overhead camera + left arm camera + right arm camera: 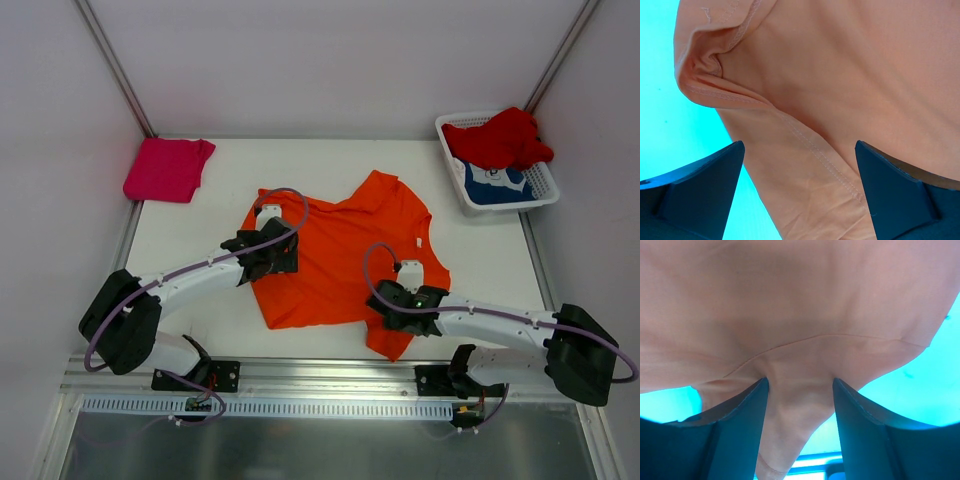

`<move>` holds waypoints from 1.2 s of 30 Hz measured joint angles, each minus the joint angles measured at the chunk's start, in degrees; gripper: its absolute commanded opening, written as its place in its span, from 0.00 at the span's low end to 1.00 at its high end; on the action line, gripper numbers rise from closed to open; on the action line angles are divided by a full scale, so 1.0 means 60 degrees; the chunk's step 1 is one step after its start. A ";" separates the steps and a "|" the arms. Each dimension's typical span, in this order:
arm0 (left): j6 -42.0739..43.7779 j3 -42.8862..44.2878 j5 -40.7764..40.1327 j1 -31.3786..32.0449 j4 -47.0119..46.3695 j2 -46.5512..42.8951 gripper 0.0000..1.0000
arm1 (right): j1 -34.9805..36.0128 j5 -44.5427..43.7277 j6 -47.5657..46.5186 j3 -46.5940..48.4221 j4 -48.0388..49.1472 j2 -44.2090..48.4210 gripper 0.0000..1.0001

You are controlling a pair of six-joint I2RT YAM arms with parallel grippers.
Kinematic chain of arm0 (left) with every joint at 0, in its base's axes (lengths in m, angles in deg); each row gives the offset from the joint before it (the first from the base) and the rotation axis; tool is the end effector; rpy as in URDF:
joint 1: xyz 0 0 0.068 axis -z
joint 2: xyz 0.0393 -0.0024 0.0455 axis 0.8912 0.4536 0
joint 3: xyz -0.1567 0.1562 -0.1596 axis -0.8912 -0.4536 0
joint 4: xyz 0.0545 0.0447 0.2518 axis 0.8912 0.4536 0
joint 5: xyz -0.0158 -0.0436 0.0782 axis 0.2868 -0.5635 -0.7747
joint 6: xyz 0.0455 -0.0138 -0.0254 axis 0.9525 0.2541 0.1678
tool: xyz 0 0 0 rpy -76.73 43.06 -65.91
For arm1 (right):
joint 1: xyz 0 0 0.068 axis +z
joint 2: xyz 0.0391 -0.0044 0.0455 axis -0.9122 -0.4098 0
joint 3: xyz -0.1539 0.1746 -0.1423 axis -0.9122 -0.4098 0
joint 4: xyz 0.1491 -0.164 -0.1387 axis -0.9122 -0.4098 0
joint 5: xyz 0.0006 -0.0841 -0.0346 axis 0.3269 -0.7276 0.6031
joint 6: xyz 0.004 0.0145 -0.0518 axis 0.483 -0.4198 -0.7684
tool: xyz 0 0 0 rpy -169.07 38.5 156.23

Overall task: Fold and stack the t-shirts
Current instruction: Flatten the tshirt out

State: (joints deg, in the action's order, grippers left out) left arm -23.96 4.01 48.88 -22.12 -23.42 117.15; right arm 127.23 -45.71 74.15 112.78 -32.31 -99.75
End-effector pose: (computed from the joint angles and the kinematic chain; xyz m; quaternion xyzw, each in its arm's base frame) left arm 0.2210 -0.1709 0.2066 -0.0032 0.9206 -0.0269 0.3895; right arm 0.1048 0.1548 0.1693 -0.1279 0.9462 -0.0439 0.2939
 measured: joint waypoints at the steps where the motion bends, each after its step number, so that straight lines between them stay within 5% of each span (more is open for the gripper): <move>1: -0.0004 0.0000 0.0033 0.0000 0.0000 0.0000 0.94 | -0.0058 0.0000 -0.0062 0.0000 -0.0044 0.0109 0.58; 9: -0.0149 0.0000 0.0579 0.0211 0.0000 0.0080 0.88 | -0.0157 0.0164 -0.0492 0.0051 -0.0011 -0.0452 0.58; 23: -0.1657 -0.0091 0.1406 0.2517 -0.0004 0.0233 0.71 | -0.0237 0.0186 -0.1060 0.0714 0.0157 -0.1410 0.58; 36: -0.2364 -0.0488 0.1381 0.2812 0.0076 0.0736 0.62 | -0.0412 0.0182 -0.1231 0.0721 0.0175 -0.1053 0.58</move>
State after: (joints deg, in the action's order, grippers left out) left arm -38.14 1.08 57.16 -5.25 -22.96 121.56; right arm 124.77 -44.61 66.76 117.11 -31.26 -106.06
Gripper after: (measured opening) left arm 0.645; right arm 0.581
